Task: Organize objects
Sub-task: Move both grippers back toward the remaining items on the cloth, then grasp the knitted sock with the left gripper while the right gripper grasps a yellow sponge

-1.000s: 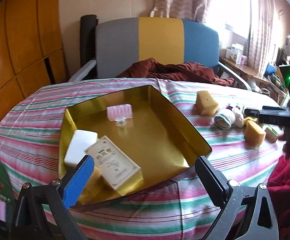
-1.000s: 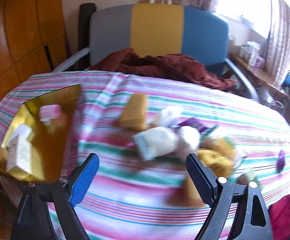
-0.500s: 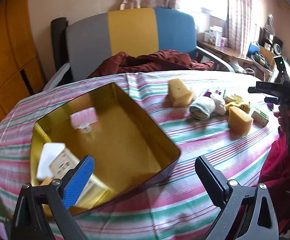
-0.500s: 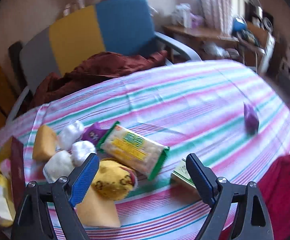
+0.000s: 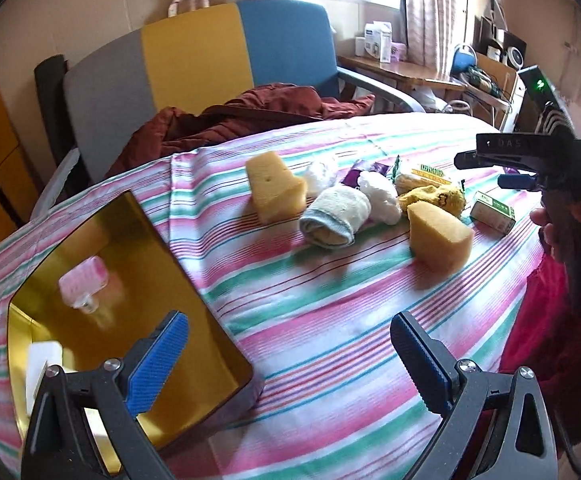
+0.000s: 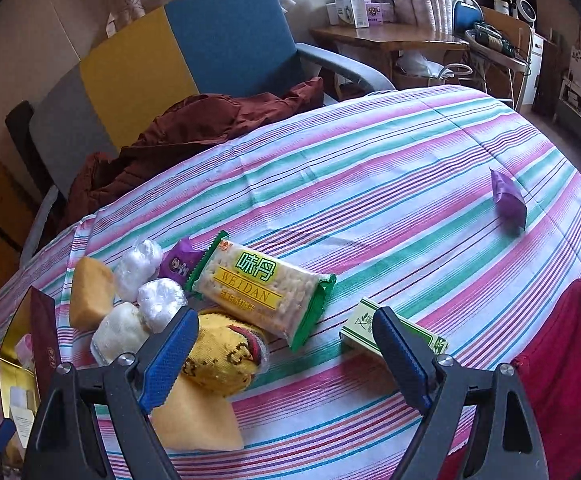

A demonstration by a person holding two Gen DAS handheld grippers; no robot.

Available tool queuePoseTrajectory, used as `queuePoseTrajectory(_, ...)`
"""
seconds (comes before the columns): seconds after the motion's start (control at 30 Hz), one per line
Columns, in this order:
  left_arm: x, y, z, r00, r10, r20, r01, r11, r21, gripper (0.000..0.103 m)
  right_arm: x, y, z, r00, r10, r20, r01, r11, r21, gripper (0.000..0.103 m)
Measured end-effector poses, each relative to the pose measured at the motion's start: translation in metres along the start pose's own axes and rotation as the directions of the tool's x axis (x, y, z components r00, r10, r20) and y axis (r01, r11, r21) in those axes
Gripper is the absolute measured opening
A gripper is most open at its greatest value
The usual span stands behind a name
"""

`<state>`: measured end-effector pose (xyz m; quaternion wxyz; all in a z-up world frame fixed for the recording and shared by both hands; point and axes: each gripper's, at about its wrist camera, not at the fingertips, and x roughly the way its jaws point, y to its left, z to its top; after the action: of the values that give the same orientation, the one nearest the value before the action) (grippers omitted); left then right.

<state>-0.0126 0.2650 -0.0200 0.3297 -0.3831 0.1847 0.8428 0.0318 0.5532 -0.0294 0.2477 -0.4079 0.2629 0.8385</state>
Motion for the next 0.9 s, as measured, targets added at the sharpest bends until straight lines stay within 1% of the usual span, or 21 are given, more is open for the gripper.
queuePoseTrajectory(0.27,0.034,-0.003,0.027,0.998,-0.031,-0.047,0.03,0.999,-0.031,0.102,0.004,-0.006,0.002,0.999,0.022,-0.03,-0.021,0.999,0.031,0.09)
queuePoseTrajectory(0.4,0.055,-0.003,0.043,0.996,-0.045,-0.077,0.042,0.998,-0.049,0.102,0.004,0.0,0.001,0.998,0.059,-0.038,-0.059,0.998,0.01,0.09)
queuePoseTrajectory(0.47,0.066,-0.004,0.05,0.994,-0.052,-0.091,0.047,0.997,-0.053,0.102,0.003,0.005,0.0,0.997,0.063,-0.037,-0.063,0.998,-0.008,0.09)
queuePoseTrajectory(0.57,0.084,-0.009,0.059,0.993,-0.051,-0.107,0.048,0.998,-0.03,0.102,0.004,0.005,0.0,0.996,0.072,-0.044,-0.073,0.997,-0.01,0.09)
queuePoseTrajectory(0.63,0.099,-0.012,0.064,0.991,-0.035,-0.129,0.034,0.999,-0.01,0.102,0.003,0.005,0.0,0.995,0.09,-0.046,-0.091,0.996,-0.007,0.09)
queuePoseTrajectory(0.73,0.116,-0.016,0.071,0.988,-0.042,-0.148,0.043,0.999,0.003,0.1,0.002,0.01,0.0,0.988,0.144,-0.057,-0.145,0.989,-0.027,0.089)
queuePoseTrajectory(0.8,0.123,-0.02,0.076,0.988,-0.045,-0.149,0.048,0.999,0.016,0.099,0.002,0.017,-0.002,0.984,0.164,-0.069,-0.168,0.984,-0.055,0.087)
queuePoseTrajectory(0.9,0.136,-0.026,0.083,0.987,-0.052,-0.152,0.06,0.997,0.043,0.093,0.004,0.025,-0.005,0.976,0.195,-0.099,-0.204,0.975,-0.085,0.081)
